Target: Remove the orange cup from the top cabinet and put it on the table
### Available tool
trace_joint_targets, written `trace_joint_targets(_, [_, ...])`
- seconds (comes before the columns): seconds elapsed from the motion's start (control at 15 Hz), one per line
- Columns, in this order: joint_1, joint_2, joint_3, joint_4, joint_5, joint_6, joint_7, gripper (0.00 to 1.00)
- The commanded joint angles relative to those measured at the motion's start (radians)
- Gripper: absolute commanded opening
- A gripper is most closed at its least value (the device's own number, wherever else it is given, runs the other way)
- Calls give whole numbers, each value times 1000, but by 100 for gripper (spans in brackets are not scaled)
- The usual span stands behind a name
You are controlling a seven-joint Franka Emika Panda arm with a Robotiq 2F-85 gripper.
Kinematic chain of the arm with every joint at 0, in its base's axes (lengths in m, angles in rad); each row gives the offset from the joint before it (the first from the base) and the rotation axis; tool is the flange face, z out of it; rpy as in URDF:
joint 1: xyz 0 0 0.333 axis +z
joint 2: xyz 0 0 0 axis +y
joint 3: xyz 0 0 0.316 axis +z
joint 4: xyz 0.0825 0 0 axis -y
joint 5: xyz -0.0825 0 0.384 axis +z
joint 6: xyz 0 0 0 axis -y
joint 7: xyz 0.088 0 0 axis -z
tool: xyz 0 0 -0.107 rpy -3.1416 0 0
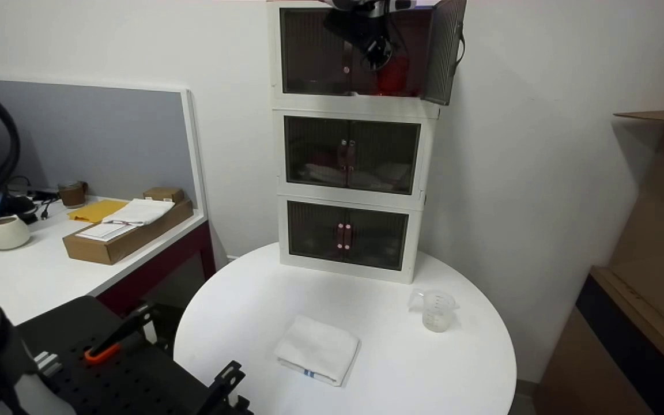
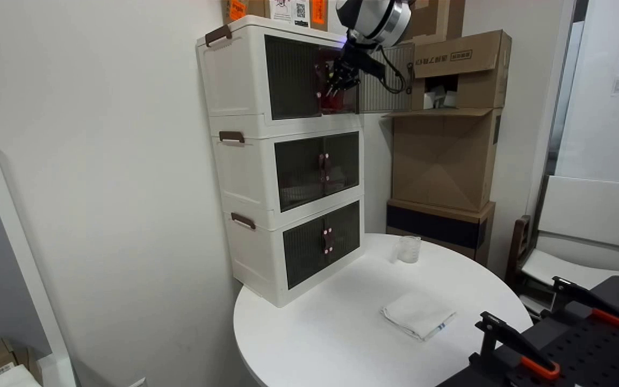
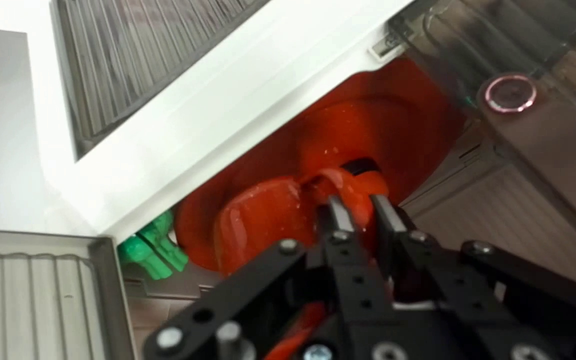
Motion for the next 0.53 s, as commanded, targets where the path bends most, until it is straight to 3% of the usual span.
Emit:
trace_joint_targets(0.0, [-21,-170,6,-198,54,5,-50,4])
trace_joint_targets(0.33, [-11,-330,-17,-394,98,-42,-99,4])
trace_joint_targets(0.47, [8,-386,-43,-479,66,8,-62,4])
